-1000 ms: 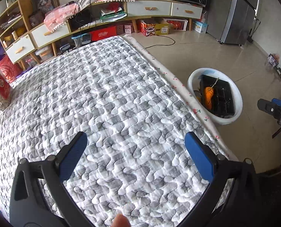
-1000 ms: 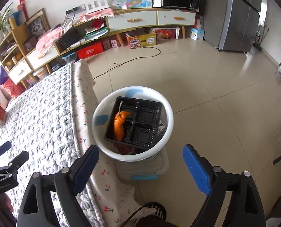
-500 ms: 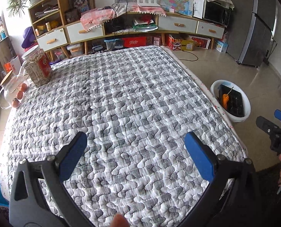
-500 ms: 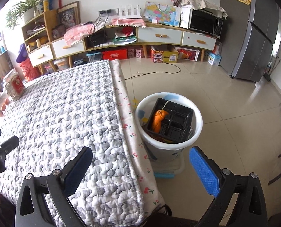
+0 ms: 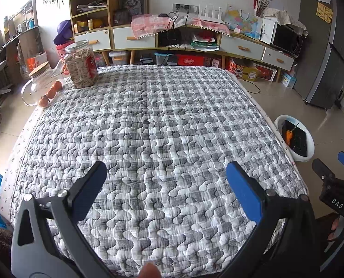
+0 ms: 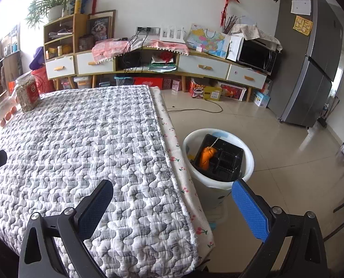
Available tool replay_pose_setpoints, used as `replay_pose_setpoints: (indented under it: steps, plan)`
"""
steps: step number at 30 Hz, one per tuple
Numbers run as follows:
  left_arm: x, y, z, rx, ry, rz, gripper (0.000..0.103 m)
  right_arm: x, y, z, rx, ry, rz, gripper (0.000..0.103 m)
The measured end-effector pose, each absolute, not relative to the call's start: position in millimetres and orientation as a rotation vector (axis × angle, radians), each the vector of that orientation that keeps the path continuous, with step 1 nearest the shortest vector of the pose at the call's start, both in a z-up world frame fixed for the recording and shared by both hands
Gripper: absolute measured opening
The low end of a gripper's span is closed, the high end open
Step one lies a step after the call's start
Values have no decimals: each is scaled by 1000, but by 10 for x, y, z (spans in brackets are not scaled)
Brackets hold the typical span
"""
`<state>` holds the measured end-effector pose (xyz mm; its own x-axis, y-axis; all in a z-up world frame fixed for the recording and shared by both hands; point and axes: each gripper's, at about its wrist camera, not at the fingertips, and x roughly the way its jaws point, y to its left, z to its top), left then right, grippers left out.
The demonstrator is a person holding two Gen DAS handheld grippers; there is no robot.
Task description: Collect trash
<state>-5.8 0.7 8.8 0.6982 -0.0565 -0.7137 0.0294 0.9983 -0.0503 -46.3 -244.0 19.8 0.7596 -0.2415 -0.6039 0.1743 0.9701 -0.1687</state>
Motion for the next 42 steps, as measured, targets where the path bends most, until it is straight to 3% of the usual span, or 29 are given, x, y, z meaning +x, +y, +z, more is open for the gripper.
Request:
replay_pose_setpoints:
  steps: [42]
  plan:
    - [-87, -61, 28, -17, 828, -79, 102, -343, -2415, 60, -85, 723, -230, 103]
